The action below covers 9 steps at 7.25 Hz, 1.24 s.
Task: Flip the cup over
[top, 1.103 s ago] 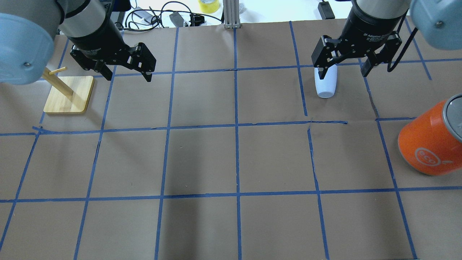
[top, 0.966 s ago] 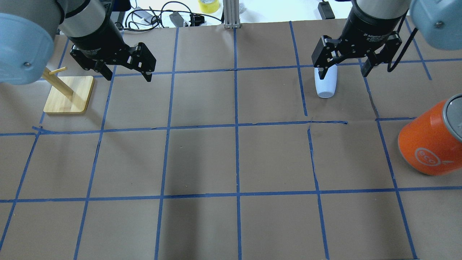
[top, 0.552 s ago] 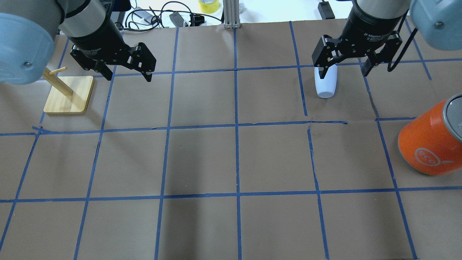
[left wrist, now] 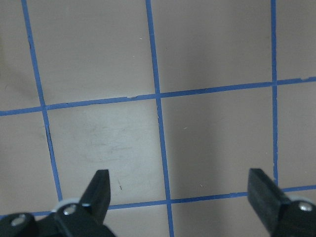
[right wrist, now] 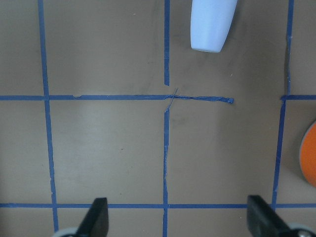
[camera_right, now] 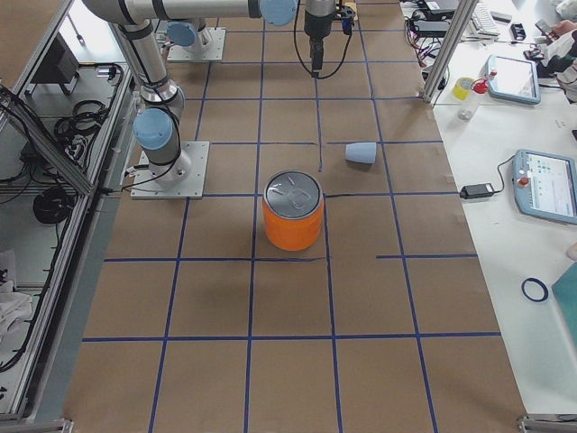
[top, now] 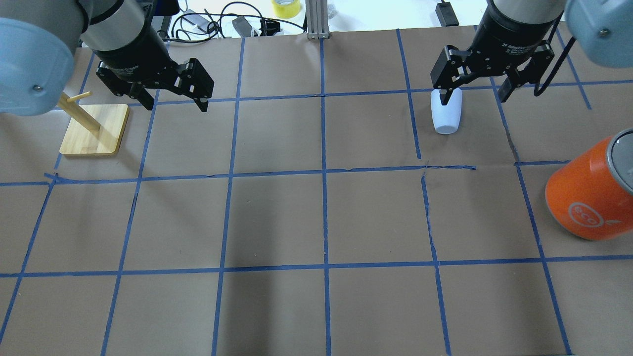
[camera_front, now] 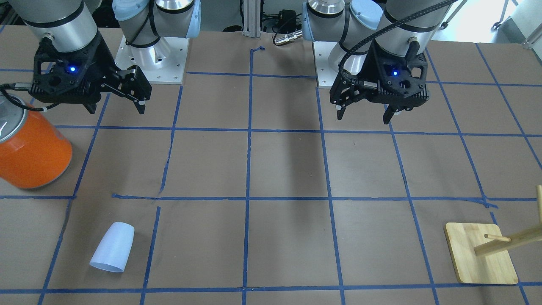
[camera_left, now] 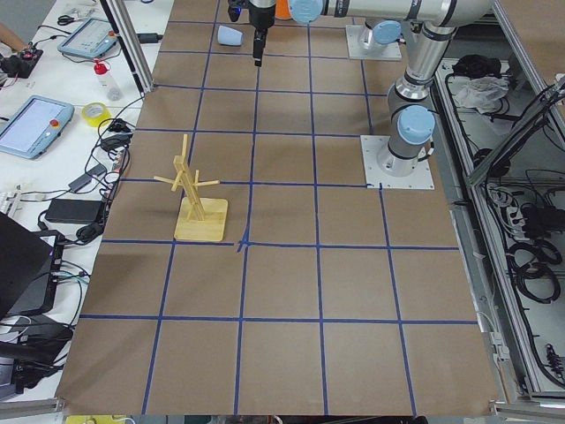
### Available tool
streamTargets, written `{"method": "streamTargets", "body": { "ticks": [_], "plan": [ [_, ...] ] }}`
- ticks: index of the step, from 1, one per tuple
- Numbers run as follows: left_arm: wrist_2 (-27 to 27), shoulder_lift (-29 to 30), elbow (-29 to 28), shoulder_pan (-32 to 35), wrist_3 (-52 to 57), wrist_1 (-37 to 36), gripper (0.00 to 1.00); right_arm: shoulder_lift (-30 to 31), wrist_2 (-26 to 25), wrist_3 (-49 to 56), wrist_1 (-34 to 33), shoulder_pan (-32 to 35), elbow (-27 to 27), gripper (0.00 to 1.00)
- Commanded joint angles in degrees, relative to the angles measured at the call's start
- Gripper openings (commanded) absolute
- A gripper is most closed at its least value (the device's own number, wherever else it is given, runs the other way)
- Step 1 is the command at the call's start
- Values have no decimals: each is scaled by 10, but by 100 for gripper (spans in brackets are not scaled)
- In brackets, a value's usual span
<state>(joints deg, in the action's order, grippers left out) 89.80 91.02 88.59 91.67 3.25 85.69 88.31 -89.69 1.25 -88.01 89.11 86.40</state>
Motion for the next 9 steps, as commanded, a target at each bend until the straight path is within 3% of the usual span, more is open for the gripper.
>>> {"method": "streamTargets", "body": {
  "ticks": [1,4,8,9],
  "plan": [
    [0,0,0,0,0,0,100,-2,0,-2,0,-9,0,100],
    [0,0,0,0,0,0,100,-6,0,2,-1,-31,1,100],
    [0,-1,0,0,0,0,100,-58,5,-8,-1,-68,2,100],
    [0,-1,0,0,0,0,100,-91,1,-9,-46,-68,2,100]
  ]
}}
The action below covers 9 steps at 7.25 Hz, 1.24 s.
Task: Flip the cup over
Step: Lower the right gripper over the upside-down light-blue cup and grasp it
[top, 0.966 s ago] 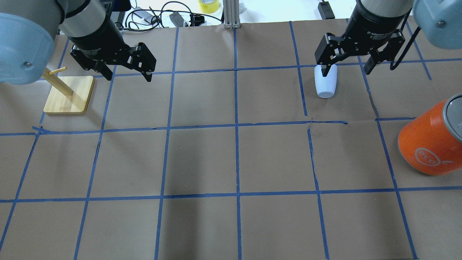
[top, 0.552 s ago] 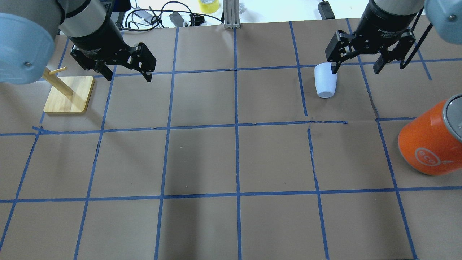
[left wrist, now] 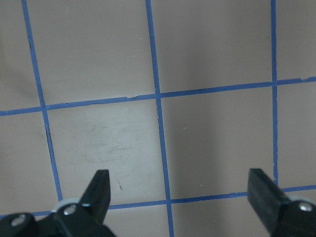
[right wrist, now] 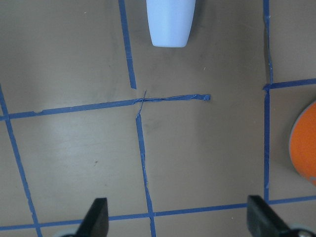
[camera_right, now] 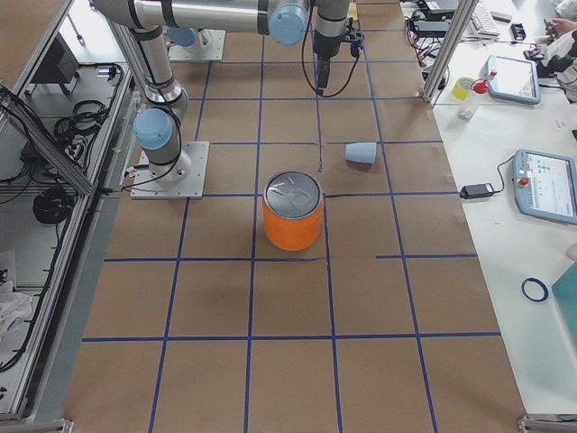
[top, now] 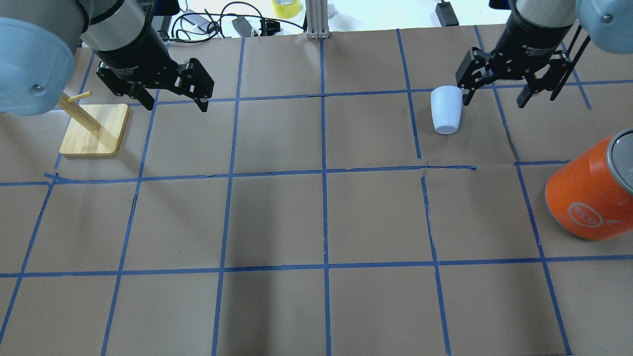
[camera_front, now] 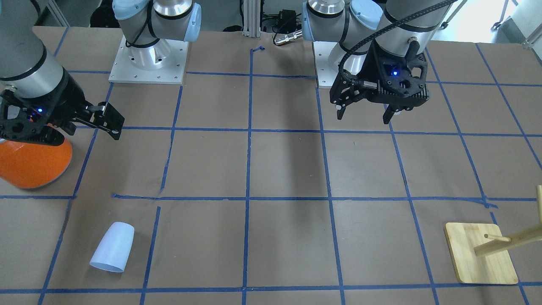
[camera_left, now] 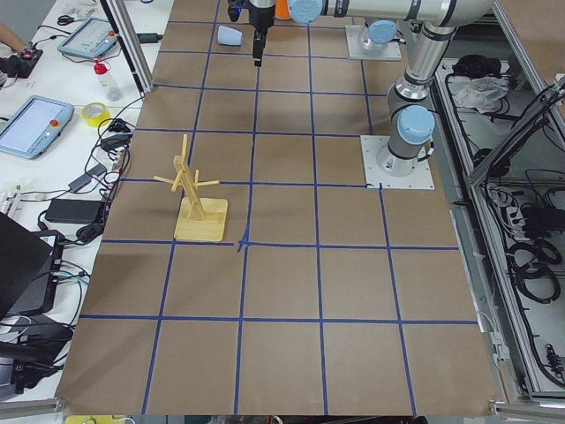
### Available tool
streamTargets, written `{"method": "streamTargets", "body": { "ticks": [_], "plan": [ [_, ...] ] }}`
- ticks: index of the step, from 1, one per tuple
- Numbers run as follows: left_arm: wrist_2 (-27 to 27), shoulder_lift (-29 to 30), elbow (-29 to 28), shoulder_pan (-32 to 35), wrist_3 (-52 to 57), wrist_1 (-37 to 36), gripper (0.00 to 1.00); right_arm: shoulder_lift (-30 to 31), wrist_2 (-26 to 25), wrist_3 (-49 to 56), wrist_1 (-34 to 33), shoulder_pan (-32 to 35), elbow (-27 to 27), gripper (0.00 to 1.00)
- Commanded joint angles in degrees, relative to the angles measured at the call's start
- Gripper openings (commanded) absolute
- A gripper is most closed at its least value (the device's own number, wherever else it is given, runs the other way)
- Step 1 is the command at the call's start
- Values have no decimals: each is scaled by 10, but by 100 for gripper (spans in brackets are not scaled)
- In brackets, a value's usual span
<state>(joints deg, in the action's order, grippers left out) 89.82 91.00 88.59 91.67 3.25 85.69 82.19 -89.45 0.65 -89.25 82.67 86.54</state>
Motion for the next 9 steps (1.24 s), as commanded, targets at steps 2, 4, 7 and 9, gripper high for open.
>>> {"method": "streamTargets", "body": {
  "ticks": [2,4,7,9],
  "plan": [
    [0,1,0,0,0,0,100,-124,-3,-14,-188,-4,2,100],
    [0,1,0,0,0,0,100,-184,-9,-14,-244,-3,1,100],
    [0,1,0,0,0,0,100,-222,-9,-15,-288,-3,0,100],
    [0,1,0,0,0,0,100,-252,-10,-14,-331,-3,-3,100]
  ]
}}
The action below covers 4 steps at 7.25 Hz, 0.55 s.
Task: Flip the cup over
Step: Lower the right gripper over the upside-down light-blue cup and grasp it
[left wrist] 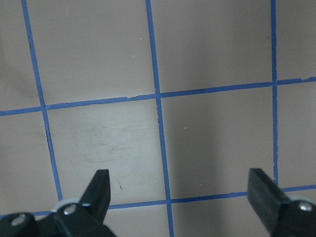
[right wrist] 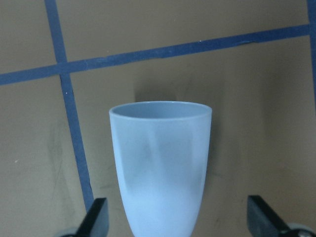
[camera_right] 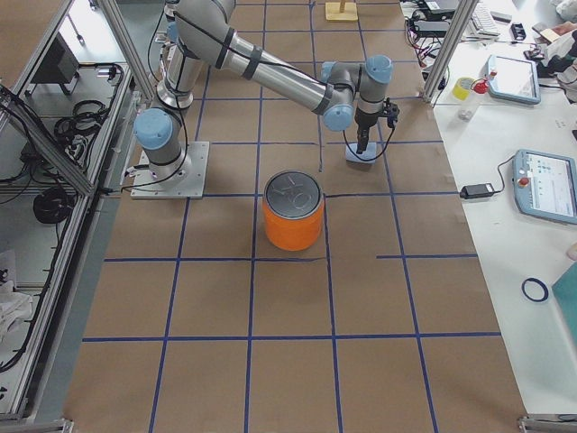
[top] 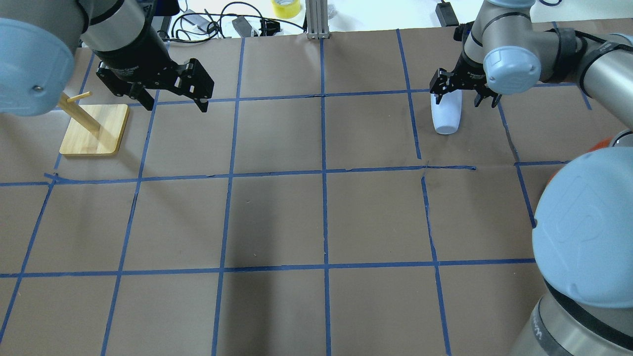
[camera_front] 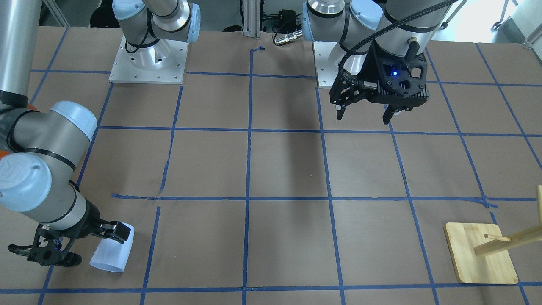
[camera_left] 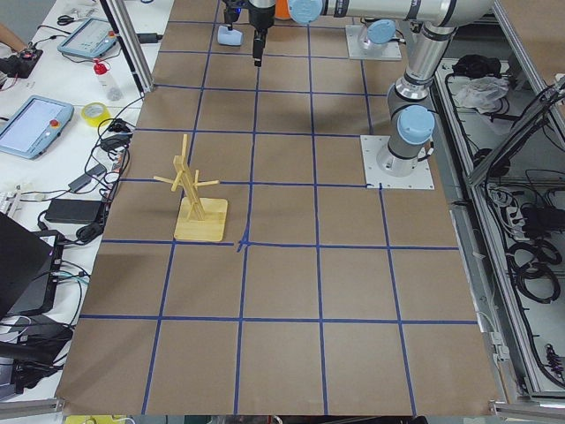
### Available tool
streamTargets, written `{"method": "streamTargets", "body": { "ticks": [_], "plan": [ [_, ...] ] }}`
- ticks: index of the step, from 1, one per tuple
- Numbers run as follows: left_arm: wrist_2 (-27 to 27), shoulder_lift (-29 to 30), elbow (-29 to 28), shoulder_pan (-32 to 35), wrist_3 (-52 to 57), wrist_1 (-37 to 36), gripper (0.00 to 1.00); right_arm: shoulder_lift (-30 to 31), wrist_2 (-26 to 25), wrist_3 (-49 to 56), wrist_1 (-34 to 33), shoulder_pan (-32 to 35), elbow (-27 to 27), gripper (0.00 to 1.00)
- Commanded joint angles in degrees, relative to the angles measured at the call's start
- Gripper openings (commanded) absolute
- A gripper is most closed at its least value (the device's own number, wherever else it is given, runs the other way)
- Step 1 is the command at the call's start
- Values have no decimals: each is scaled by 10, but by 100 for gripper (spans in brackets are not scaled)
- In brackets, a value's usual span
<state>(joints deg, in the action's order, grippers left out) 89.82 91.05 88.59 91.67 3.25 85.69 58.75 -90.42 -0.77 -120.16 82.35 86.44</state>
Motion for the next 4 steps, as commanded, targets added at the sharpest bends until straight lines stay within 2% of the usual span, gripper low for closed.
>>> {"method": "streamTargets", "body": {
  "ticks": [1,4],
  "plan": [
    [0,0,0,0,0,0,100,-26,0,-2,-22,0,-4,100],
    [0,0,0,0,0,0,100,-42,1,-3,-22,0,-5,100]
  ]
}}
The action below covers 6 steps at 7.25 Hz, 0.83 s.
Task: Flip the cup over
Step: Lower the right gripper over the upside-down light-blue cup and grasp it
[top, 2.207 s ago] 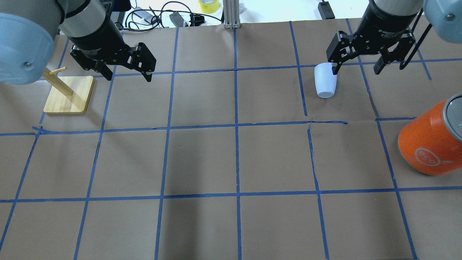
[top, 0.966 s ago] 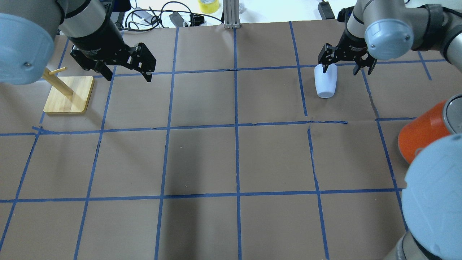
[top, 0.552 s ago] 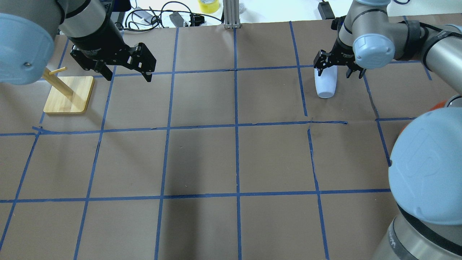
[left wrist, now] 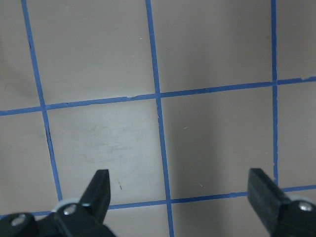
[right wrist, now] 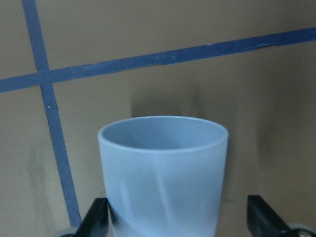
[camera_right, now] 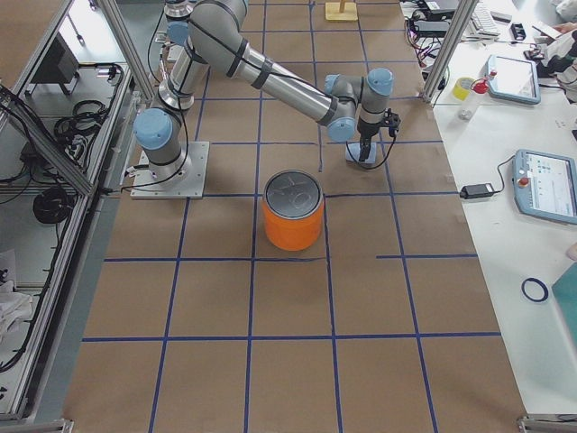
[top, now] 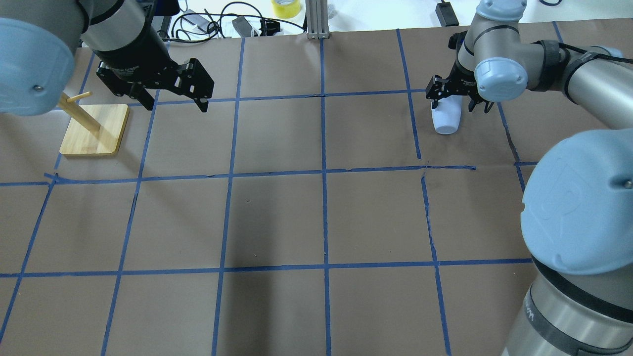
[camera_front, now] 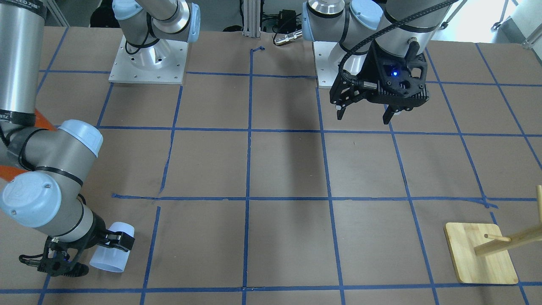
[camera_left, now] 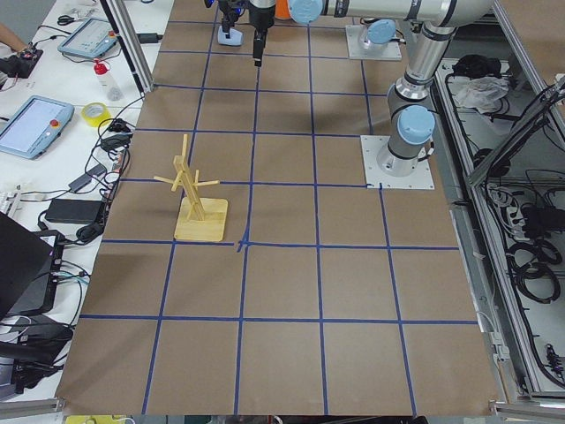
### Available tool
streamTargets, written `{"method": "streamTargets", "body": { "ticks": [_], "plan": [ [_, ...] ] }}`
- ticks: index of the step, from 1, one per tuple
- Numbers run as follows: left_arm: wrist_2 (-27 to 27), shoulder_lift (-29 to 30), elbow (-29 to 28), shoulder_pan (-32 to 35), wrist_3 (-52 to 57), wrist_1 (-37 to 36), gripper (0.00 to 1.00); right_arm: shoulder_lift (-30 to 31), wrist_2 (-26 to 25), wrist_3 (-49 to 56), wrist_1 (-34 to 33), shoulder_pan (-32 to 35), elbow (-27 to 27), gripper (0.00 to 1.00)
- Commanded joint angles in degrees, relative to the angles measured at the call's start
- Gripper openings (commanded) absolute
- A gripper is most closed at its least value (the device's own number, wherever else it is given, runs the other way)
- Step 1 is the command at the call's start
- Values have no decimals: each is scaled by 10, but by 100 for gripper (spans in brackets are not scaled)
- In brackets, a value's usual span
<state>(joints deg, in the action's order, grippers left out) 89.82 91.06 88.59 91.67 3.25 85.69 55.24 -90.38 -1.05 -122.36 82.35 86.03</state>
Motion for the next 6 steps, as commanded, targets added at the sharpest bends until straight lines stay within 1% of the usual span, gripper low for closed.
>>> {"method": "streamTargets", "body": {
  "ticks": [1,4,5,6],
  "plan": [
    [0,0,0,0,0,0,100,-11,5,-1,0,0,-1,100],
    [0,0,0,0,0,0,100,-22,0,-6,-2,0,-3,100],
    [0,0,0,0,0,0,100,-22,0,-8,-12,0,-2,92],
    [0,0,0,0,0,0,100,-22,0,-8,-17,0,-1,67]
  ]
}}
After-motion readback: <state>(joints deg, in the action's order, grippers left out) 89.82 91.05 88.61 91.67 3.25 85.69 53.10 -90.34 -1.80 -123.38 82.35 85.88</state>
